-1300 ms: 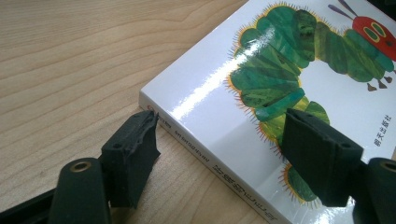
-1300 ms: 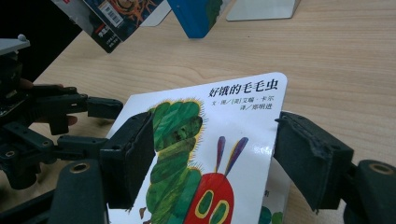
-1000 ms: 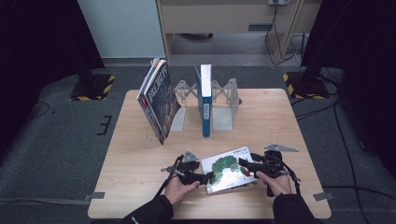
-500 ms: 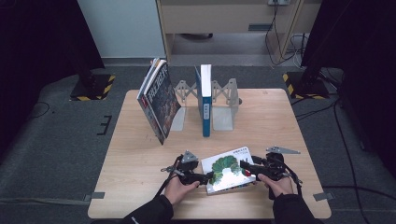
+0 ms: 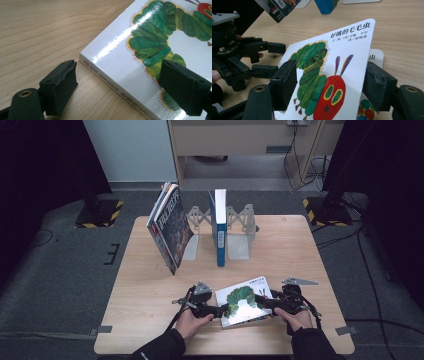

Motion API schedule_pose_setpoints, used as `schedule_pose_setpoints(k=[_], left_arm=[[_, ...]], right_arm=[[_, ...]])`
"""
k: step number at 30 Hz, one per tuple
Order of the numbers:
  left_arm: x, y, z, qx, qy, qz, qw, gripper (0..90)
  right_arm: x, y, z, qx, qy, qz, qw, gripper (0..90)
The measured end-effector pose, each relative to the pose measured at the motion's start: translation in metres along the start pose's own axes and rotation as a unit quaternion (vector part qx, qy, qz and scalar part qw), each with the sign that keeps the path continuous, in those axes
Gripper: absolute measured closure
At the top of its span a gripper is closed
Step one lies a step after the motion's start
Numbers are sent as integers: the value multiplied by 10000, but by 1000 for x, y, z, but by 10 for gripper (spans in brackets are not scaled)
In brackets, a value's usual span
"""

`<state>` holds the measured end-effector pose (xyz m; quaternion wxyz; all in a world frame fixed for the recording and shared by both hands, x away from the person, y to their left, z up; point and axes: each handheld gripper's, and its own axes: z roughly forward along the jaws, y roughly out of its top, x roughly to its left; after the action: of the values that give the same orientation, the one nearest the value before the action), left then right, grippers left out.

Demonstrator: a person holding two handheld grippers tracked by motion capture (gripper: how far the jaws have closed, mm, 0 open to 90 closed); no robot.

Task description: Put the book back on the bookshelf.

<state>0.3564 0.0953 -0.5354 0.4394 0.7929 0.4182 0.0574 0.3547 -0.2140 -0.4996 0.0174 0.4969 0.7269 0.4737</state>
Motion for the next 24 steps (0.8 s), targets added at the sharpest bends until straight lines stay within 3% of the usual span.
schedule_pose_setpoints(k=[4,9,12,24], left_arm=[[0,-1,1,-20,-26,48,10000,116],[-1,0,2,17,-68,100,9999,92],[-1,0,2,16,-202,86,9998,96],[0,3,6,21,-234,125,9996,110]], right_arm=[[-3,1,8,134,-61,-69,9999,306],[-3,1,12,259,108,-86,9996,304],[0,1,13,288,154,-124,9994,303],[-4,2,22,531,31,-163,9985,346]])
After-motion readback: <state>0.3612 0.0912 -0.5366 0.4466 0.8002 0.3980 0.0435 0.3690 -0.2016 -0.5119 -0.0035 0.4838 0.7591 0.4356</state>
